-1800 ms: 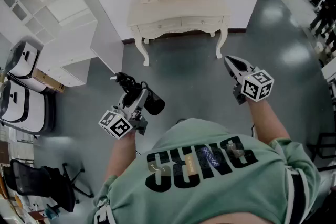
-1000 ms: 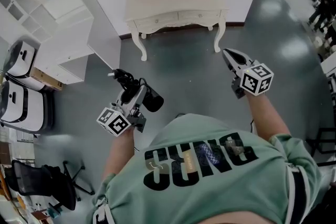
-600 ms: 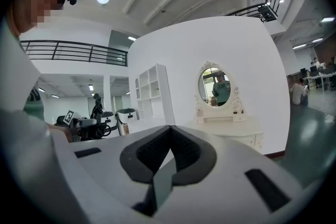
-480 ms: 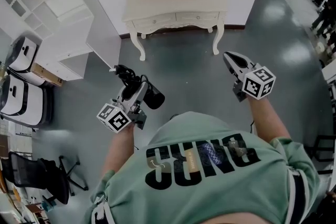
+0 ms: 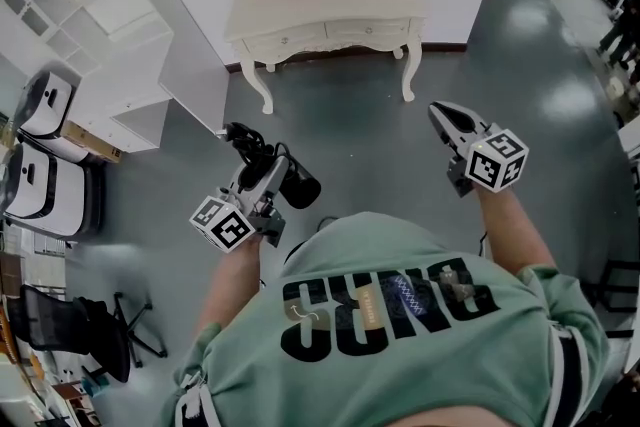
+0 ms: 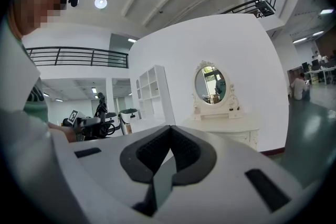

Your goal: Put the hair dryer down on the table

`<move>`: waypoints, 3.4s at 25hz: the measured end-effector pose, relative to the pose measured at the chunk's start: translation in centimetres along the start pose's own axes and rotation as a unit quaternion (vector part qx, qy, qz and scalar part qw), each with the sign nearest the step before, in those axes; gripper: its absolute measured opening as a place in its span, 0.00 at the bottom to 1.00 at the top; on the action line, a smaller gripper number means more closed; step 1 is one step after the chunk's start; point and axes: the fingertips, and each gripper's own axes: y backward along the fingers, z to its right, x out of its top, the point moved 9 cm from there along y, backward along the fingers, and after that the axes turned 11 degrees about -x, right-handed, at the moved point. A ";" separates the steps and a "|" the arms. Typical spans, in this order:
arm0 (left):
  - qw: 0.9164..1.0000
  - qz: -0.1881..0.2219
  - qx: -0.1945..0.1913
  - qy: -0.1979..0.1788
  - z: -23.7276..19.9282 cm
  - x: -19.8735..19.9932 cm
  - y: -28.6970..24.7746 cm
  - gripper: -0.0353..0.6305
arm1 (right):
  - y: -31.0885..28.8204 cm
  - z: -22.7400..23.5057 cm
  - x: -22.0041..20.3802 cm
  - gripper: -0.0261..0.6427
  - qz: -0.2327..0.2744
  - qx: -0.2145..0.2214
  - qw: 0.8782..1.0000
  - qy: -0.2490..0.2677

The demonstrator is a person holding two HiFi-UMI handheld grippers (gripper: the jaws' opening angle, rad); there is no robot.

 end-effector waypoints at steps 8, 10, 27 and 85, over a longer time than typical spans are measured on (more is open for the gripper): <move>1.000 0.000 0.004 0.014 -5.5 0.5 -0.4 0.37 | -5.5 0.7 -1.0 0.03 -0.021 0.004 1.000 0.000; 1.000 0.000 0.001 0.020 -8.7 1.1 -0.6 0.37 | -8.6 0.7 -1.2 0.03 -0.026 0.001 1.000 0.001; 0.995 -0.051 -0.091 0.012 -44.7 18.0 -6.9 0.37 | -44.7 -1.3 4.7 0.03 -0.033 -0.046 0.998 0.003; 0.937 -0.305 -0.065 -0.154 -76.0 28.5 -48.8 0.37 | -77.5 37.0 15.2 0.03 -0.042 -0.018 0.999 0.001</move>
